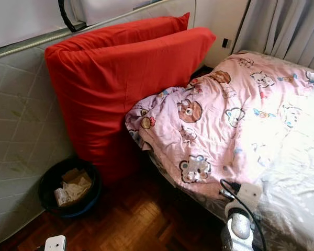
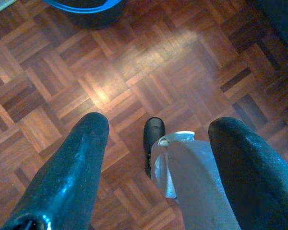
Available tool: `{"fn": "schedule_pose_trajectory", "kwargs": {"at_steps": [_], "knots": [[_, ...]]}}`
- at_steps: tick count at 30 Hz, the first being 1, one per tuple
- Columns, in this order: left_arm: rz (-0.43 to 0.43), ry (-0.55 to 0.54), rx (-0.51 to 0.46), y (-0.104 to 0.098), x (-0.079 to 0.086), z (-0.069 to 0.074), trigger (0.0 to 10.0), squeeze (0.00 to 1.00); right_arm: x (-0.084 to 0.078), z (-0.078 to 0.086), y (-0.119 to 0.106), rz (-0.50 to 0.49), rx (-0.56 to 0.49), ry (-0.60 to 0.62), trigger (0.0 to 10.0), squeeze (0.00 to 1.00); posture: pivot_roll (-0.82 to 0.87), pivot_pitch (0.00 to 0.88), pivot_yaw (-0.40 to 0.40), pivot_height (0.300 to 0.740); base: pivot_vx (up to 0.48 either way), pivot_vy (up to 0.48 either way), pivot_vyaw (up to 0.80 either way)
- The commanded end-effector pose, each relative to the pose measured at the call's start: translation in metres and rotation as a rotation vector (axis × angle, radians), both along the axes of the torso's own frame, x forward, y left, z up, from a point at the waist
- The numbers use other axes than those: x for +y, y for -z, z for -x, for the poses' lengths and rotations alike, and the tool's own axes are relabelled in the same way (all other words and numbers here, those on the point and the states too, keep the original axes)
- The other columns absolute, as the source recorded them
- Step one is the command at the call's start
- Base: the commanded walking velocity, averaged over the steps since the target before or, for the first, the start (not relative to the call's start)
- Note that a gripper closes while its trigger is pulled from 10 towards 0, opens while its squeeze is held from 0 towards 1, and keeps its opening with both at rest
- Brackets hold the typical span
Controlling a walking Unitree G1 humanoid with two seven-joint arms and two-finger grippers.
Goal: Clean up the room
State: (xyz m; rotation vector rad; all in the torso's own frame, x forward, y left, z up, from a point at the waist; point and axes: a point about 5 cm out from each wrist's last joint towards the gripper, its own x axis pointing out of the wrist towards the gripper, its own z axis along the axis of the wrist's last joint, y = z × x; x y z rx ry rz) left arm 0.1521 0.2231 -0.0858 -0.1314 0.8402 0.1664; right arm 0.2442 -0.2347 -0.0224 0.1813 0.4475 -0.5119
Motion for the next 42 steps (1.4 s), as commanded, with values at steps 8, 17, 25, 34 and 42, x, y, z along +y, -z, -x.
{"fn": "schedule_pose_trajectory", "kwargs": {"at_steps": [8,17,25,34,42], "knots": [[-0.015,0.039,0.027,0.001,0.002,0.004,10.0,0.00,-0.004,0.025,0.026,-0.107,0.196,0.099,10.0,0.00,-0.06,0.072,0.008,0.740,0.000,0.000,0.00],[-0.020,0.065,0.030,0.001,0.002,0.003,10.0,0.00,-0.002,0.033,0.034,-0.182,0.222,0.130,10.0,0.00,-0.06,0.072,0.010,0.740,0.000,0.000,0.00],[-0.025,0.073,0.031,0.001,0.003,0.003,10.0,0.00,0.000,0.038,0.038,-0.216,0.238,0.127,10.0,1.00,-0.06,0.073,0.012,0.740,0.000,0.000,0.00],[-0.023,0.077,0.030,0.001,0.002,0.003,10.0,0.00,-0.004,0.040,0.038,-0.211,0.243,0.136,10.0,0.00,-0.06,0.072,0.011,0.740,0.000,0.000,0.00],[-0.021,0.075,0.032,0.001,0.001,0.002,10.0,0.00,0.014,0.036,0.040,-0.190,0.237,-0.079,10.0,0.00,-0.07,0.067,0.007,0.740,0.000,0.000,0.00]]}}
